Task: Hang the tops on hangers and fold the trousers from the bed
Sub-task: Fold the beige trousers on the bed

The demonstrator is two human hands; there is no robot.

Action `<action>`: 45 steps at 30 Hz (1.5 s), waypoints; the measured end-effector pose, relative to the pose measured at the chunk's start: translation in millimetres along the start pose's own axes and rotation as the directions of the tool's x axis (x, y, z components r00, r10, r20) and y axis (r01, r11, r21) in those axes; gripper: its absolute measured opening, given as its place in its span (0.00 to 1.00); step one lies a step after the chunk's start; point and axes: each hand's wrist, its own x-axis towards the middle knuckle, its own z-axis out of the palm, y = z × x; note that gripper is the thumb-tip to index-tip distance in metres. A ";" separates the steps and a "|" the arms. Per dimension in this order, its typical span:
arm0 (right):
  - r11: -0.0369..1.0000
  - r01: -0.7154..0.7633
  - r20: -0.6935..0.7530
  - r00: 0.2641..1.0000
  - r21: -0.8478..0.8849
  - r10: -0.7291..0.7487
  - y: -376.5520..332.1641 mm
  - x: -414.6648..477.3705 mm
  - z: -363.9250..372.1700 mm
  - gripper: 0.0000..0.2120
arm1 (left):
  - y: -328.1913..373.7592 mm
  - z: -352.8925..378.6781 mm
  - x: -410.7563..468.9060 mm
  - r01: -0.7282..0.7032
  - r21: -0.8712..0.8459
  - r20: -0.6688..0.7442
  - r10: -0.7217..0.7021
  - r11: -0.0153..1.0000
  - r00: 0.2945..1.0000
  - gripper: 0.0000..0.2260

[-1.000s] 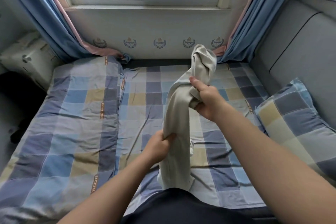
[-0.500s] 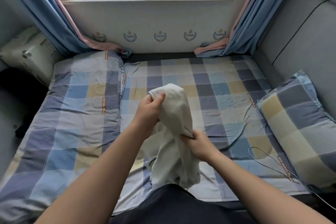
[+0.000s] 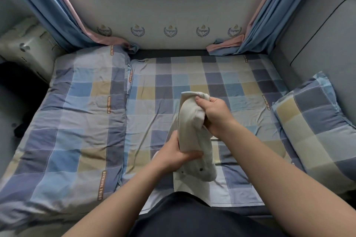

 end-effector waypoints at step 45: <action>0.578 0.428 0.500 0.865 -0.695 -0.038 25.3 -33.4 -47.5 0.25 | -3.6 -31.4 14.8 0.029 0.479 -0.192 0.072 0.878 0.979 0.48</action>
